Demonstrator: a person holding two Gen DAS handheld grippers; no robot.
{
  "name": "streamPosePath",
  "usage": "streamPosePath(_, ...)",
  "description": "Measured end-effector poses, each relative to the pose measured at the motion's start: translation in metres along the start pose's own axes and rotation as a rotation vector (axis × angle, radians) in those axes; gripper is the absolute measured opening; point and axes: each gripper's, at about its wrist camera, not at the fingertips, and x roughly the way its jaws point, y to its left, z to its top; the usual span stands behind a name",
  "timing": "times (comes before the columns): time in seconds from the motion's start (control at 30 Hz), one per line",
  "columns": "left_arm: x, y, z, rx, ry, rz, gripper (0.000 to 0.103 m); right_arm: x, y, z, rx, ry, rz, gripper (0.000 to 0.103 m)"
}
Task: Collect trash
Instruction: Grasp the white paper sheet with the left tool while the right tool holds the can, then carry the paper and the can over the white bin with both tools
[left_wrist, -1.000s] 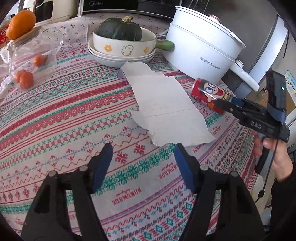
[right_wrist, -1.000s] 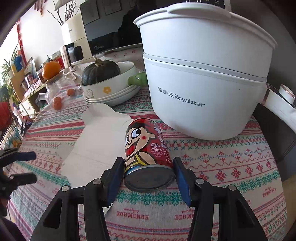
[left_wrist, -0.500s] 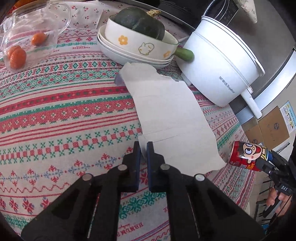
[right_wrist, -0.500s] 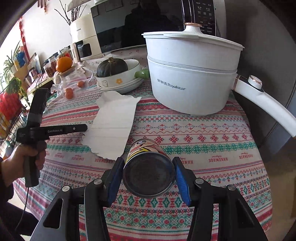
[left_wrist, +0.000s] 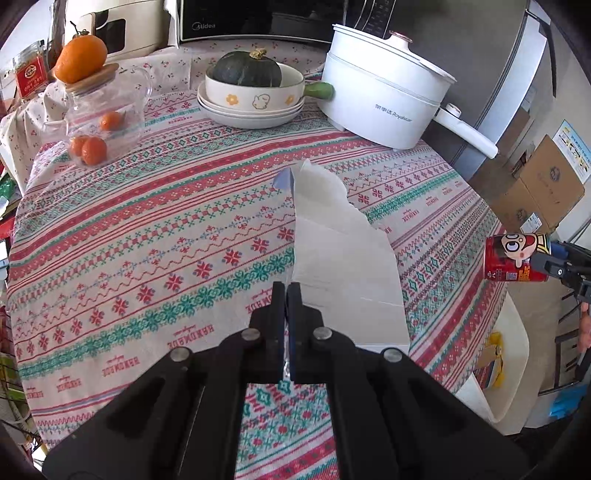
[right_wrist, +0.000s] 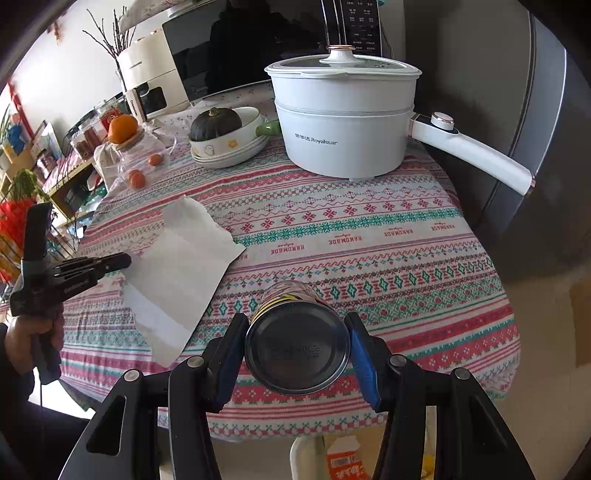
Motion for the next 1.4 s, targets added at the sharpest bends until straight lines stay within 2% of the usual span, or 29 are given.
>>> streamPosePath(0.33,-0.063,-0.008,-0.028,-0.025,-0.081,-0.047,0.002,-0.044,0.012,-0.043,0.119,-0.032,-0.017,0.054)
streamPosePath(0.5,-0.084,-0.025,-0.031,-0.011,-0.133,-0.123,0.002,-0.05,0.01,-0.06,0.155,-0.009,-0.072,0.054)
streamPosePath(0.7,-0.104,-0.057,-0.034,0.064,-0.184,-0.221,0.002,-0.073,0.013,-0.072,0.142,-0.057,-0.062,0.054)
streamPosePath(1.03,-0.102,-0.105,-0.039,0.151,-0.167,-0.332,0.002,-0.078,-0.015,-0.099,0.183,-0.016,-0.125,0.054)
streamPosePath(1.4,-0.083,-0.158,-0.045,0.214,-0.115,-0.42,0.002,-0.102,-0.076,-0.137,0.342,0.0,-0.152,0.054)
